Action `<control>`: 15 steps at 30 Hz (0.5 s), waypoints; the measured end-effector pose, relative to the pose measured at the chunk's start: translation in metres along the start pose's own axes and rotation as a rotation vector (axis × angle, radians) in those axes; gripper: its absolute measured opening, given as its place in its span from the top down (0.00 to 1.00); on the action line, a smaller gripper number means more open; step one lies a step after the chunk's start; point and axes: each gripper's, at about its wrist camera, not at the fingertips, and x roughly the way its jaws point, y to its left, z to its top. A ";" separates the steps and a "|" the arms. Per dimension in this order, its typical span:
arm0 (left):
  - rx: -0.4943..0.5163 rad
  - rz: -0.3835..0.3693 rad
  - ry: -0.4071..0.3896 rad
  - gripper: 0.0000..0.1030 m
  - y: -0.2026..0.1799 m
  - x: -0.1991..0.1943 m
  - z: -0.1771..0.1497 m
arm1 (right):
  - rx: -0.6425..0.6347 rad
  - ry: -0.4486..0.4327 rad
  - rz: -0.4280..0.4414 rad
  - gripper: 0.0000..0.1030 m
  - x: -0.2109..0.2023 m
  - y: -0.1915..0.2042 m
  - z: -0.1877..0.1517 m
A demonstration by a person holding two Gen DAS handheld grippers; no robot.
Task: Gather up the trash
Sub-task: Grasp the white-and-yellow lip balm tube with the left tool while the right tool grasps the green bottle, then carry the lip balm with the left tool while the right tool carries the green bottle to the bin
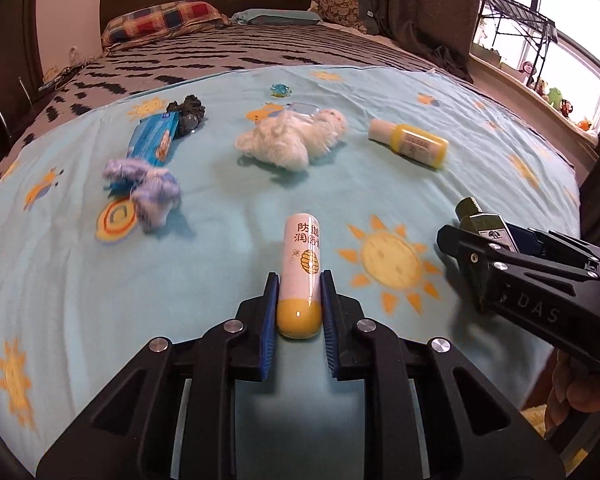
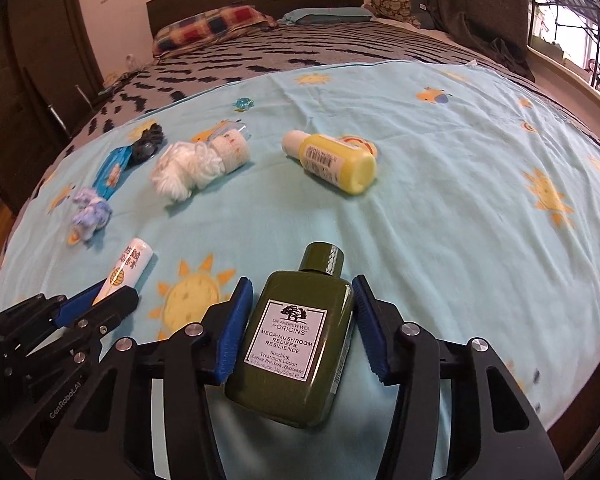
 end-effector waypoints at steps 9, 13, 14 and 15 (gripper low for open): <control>-0.002 -0.042 -0.025 0.82 -0.032 -0.062 -0.054 | 0.004 -0.034 0.012 0.52 -0.063 -0.020 -0.057; 0.011 -0.059 -0.026 0.82 -0.048 -0.084 -0.081 | 0.013 -0.042 0.019 0.52 -0.084 -0.029 -0.083; 0.012 -0.064 -0.022 0.82 -0.053 -0.089 -0.090 | 0.016 -0.042 0.020 0.52 -0.087 -0.031 -0.088; 0.014 -0.070 -0.019 0.82 -0.058 -0.092 -0.099 | 0.018 -0.042 0.021 0.52 -0.091 -0.034 -0.096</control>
